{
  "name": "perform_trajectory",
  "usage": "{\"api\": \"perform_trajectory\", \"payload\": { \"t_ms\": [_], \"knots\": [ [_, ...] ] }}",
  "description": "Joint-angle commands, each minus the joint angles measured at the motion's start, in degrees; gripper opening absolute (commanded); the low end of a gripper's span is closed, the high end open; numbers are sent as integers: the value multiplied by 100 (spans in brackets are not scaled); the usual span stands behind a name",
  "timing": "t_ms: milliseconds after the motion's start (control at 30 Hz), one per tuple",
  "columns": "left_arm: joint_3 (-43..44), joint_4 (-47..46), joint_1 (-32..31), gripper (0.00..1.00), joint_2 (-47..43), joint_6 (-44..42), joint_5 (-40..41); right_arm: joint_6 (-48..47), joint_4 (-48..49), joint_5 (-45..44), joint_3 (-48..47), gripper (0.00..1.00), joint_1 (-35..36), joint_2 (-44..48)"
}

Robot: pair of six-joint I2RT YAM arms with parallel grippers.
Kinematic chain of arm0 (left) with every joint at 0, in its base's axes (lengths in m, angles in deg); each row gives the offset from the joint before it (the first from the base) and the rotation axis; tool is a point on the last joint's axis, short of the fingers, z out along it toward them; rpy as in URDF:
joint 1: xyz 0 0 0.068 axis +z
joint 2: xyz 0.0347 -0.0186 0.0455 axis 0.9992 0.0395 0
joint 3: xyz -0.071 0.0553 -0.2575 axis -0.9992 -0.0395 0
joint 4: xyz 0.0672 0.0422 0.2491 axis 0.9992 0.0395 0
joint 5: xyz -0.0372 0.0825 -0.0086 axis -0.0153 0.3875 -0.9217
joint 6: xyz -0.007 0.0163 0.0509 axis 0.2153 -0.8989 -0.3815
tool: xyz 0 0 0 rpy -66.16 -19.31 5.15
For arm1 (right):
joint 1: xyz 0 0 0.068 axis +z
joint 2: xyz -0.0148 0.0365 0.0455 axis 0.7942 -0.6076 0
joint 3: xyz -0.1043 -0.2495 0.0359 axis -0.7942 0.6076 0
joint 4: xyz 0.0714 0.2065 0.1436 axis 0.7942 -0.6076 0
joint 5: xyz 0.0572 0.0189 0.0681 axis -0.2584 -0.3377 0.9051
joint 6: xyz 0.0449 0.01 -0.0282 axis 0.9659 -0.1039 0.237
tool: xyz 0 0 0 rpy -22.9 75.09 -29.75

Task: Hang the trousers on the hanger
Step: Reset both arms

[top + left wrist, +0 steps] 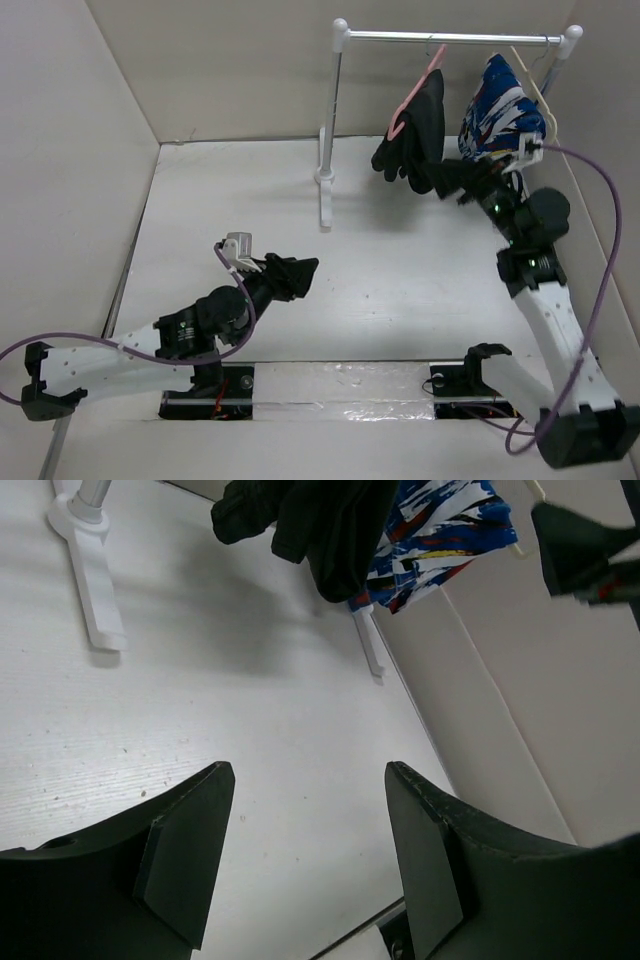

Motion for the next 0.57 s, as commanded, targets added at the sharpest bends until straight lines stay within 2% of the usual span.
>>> {"api": "perform_trajectory", "payload": {
  "t_ms": [0, 33, 67, 133, 167, 233, 300, 433, 533],
  "knots": [
    [353, 382, -32, 59, -376, 17, 56, -1429, -618, 67, 774, 100, 499, 1303],
    [371, 609, -32, 59, -517, 86, 100, -1805, -1317, -3, 925, 100, 595, 1672],
    [379, 802, -32, 60, -649, 105, 127, -1966, -1637, -134, 1066, 100, 683, 2372],
    [283, 1041, -32, 61, -1150, 262, 258, -2230, -2584, -188, 1382, 100, 807, 3069],
    [213, 1242, -32, 63, -1317, 341, 293, -2379, -2894, -301, 1445, 100, 807, 3699],
    [-50, 1366, -32, 65, -1844, 517, 294, -2477, -3648, -521, 1585, 100, 807, 4239],
    [-374, 1367, -32, 65, -2239, 623, 206, -2486, -3968, -636, 1717, 100, 807, 4819],
    [-754, 1113, -32, 64, -2418, 782, 13, -2495, -4276, -601, 2008, 100, 807, 5024],
    [-641, 1138, -32, 64, -2119, 834, 4, -2608, -4233, -399, 1956, 100, 807, 4806]
  ]
}}
